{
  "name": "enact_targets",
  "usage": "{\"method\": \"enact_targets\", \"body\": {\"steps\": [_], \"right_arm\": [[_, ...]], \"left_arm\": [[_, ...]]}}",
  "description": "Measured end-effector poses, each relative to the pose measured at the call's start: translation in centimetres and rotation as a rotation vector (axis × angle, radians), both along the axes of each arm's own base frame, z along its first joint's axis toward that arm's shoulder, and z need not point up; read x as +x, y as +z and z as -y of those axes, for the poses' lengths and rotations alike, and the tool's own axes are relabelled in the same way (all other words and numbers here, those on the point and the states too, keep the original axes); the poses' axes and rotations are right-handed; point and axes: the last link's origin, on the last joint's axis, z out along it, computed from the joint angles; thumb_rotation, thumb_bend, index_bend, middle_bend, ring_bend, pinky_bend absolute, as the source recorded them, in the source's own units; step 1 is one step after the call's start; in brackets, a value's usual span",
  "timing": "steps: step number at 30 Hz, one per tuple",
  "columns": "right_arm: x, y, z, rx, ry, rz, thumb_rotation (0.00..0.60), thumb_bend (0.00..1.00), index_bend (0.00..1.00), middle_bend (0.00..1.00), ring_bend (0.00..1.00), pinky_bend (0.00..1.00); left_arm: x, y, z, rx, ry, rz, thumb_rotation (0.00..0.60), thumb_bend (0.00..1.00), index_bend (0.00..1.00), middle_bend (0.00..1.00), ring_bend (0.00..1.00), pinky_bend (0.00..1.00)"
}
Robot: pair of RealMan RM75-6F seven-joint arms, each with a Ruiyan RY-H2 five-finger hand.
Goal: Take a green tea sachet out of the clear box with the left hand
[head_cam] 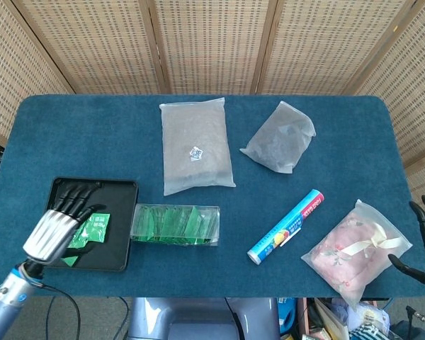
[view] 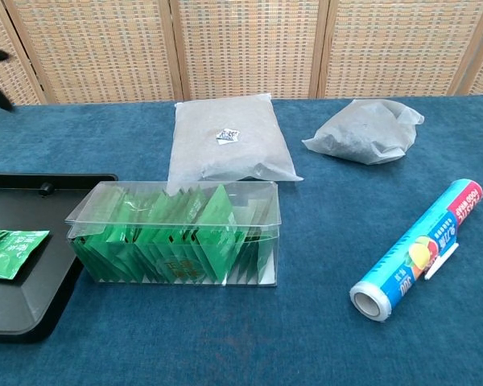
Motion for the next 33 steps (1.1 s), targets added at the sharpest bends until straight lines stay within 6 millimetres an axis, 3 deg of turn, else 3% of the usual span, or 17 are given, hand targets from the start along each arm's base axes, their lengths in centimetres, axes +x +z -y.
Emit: {"method": "enact_targets", "body": {"steps": [11,17,26,33], "right_arm": [[-0.2,-0.1,0.1,0.018,-0.01,0.006,0.6,0.0,0.0,0.0,0.0,0.0],[-0.4,-0.2,0.3,0.024,-0.018,0.007,0.6,0.0,0.0,0.0,0.0,0.0],[-0.5,-0.1,0.5,0.027,-0.024,0.012,0.6,0.0,0.0,0.0,0.0,0.0],[-0.6,0.0,0.5,0.026,-0.026,0.016,0.6,0.0,0.0,0.0,0.0,0.0]], "left_arm": [[7.0,-8.1,-3.0,-0.091,-0.076,-0.068,0.6,0.1,0.33,0.0,0.0,0.0],[8.7,-10.9,-3.7,-0.115,-0.08,-0.095,0.6,0.1,0.33,0.0,0.0,0.0],[9.6,-12.4,-3.9,-0.115,-0.077,-0.132,0.6,0.1,0.33,0.0,0.0,0.0],[9.5,-13.1,-4.1,-0.129,-0.059,-0.149,0.6,0.23,0.35,0.0,0.0,0.0]]}}
